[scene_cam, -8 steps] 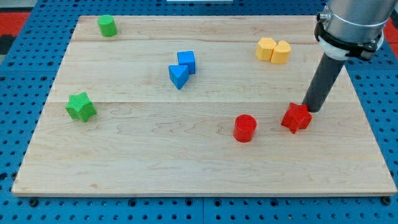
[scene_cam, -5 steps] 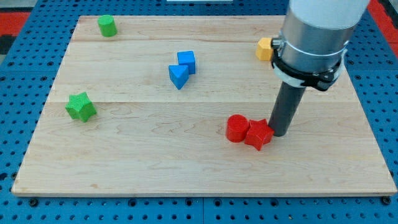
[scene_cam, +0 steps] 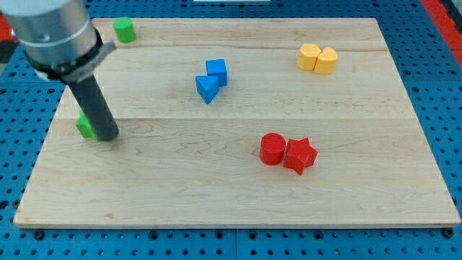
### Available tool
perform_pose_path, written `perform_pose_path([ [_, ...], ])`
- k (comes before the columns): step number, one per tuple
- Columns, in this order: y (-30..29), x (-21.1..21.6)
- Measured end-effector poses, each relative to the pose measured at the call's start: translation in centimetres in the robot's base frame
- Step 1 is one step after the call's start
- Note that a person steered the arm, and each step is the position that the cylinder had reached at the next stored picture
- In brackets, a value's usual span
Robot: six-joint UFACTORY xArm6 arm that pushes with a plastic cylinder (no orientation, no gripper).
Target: Move green star below the green circle
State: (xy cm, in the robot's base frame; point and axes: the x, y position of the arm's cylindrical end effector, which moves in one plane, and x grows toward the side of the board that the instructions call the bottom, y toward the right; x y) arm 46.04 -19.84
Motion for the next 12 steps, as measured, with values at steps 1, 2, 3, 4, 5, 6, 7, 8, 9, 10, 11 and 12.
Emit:
perform_pose_path([
  [1,1.2,0.5],
  [2,-4.6,0.6],
  [3,-7.5,-0.3],
  [4,-6.1,-2.6],
  [5,-4.0,-9.2],
  [6,1.1,-12.4],
  [7,5.3,-15.0],
  [8,4.8,-12.3],
  [9,1.8,-10.5],
  [10,-2.9,-13.5],
  [11,-0.2,-14.9],
  [12,4.4,-13.2],
])
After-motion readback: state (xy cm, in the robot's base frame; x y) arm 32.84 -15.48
